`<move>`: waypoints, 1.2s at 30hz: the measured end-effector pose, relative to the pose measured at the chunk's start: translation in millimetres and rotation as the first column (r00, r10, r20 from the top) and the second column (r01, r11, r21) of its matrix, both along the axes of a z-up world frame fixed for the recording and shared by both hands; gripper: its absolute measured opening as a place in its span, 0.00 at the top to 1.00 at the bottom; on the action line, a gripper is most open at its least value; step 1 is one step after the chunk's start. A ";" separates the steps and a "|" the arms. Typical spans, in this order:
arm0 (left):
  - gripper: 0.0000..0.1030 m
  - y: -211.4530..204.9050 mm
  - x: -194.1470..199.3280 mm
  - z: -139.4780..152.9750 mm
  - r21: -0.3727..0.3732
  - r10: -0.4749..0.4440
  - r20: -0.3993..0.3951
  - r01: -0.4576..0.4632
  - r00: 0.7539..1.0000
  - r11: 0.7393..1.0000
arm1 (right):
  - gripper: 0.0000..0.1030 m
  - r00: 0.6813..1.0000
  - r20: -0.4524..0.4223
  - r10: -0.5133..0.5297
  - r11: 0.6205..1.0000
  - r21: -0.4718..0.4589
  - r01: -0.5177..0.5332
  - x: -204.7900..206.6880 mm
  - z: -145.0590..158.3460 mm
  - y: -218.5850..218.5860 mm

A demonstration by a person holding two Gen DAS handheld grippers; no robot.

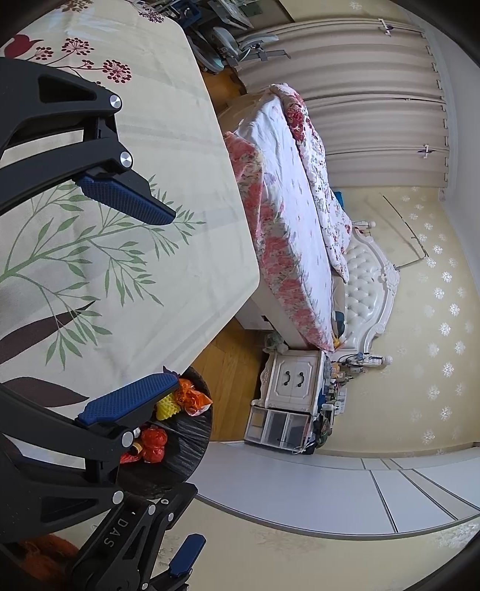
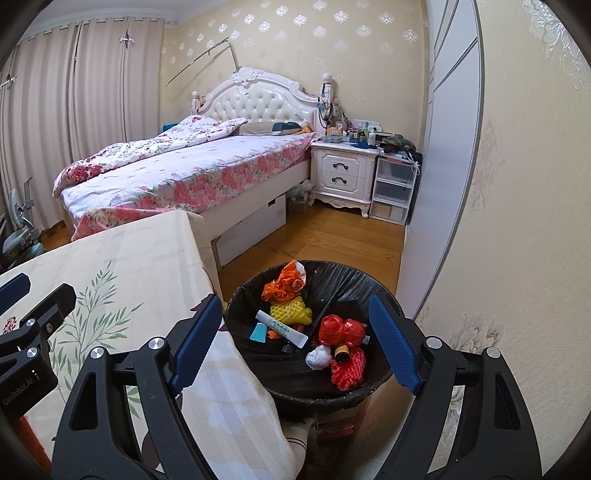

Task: Collect trash

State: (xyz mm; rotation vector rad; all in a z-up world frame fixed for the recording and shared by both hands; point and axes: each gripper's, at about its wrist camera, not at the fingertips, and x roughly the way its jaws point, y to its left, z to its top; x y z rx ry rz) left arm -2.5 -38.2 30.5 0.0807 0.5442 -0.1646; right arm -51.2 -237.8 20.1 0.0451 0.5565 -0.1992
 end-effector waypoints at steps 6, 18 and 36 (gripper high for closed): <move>0.22 0.5 -0.3 -0.4 0.000 0.000 -0.001 0.000 1.000 1.000 | 0.23 1.000 0.001 0.001 1.000 0.000 -0.001 -0.6 0.9 0.4; 0.22 0.9 -0.2 -0.8 -0.002 -0.001 -0.003 0.001 1.000 1.000 | 0.23 1.000 0.001 0.001 1.000 0.000 -0.001 0.0 0.1 0.2; 0.22 -1.3 -1.2 -4.0 -0.005 -0.002 -0.008 0.002 1.000 1.000 | 0.23 1.000 -0.001 0.000 1.000 0.000 0.000 -0.2 -0.1 0.2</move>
